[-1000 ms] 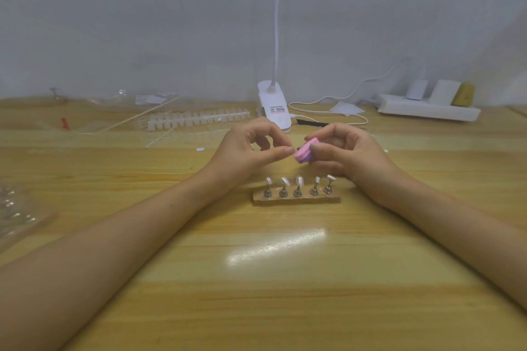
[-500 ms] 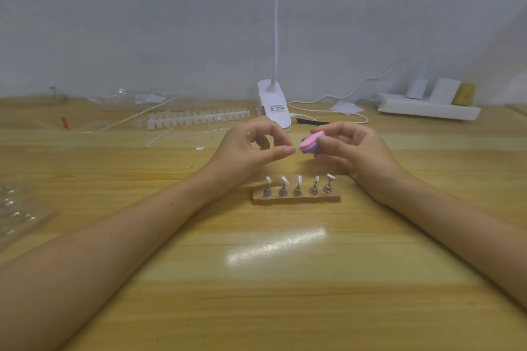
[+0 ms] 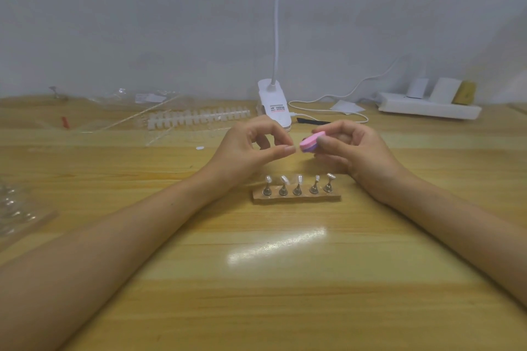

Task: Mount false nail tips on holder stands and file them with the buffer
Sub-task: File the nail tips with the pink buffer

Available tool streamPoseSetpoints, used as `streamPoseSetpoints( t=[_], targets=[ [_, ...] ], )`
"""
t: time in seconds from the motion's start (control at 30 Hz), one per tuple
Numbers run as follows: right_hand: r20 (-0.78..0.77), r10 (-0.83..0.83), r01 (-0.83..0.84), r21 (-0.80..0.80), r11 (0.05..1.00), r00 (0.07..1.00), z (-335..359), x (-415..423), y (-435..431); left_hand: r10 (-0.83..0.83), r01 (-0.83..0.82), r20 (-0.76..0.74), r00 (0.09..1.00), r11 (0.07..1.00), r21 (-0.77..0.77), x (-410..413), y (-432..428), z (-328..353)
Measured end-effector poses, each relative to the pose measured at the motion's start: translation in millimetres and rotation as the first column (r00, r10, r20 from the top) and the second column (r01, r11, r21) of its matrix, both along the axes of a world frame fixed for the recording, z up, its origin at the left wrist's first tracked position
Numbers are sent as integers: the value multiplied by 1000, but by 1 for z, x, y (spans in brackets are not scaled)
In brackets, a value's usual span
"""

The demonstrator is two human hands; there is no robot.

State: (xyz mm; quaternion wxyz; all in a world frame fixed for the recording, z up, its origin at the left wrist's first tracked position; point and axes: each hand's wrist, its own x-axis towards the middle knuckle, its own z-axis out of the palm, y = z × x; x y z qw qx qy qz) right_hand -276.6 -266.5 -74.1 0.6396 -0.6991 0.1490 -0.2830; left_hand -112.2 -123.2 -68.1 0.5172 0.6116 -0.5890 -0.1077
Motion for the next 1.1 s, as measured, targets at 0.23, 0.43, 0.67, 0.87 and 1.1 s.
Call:
streamPoseSetpoints(
  t=[0.23, 0.43, 0.67, 0.87, 1.1],
  targets=[
    [-9, 11, -11, -39, 999, 1000, -2, 0, 1, 13, -13, 19, 1000, 1000, -4, 0, 0, 0],
    [-34, 94, -95, -41, 995, 995, 1, -1, 0, -6, 6, 44, 999, 1000, 2, -2, 0, 0],
    [-9, 18, -18, -52, 998, 1000, 1, 0, 3, -14, 15, 44, 999, 1000, -8, -1, -1, 0],
    [-72, 75, -84, -132, 988, 995, 0, 0, 6, -25, 25, 70, 997, 1000, -2, -1, -2, -1],
    [-110, 123, -139, -150, 979, 986, 1, 0, 5, -40, 40, 77, 996, 999, 3, 0, -3, -2]
  ],
)
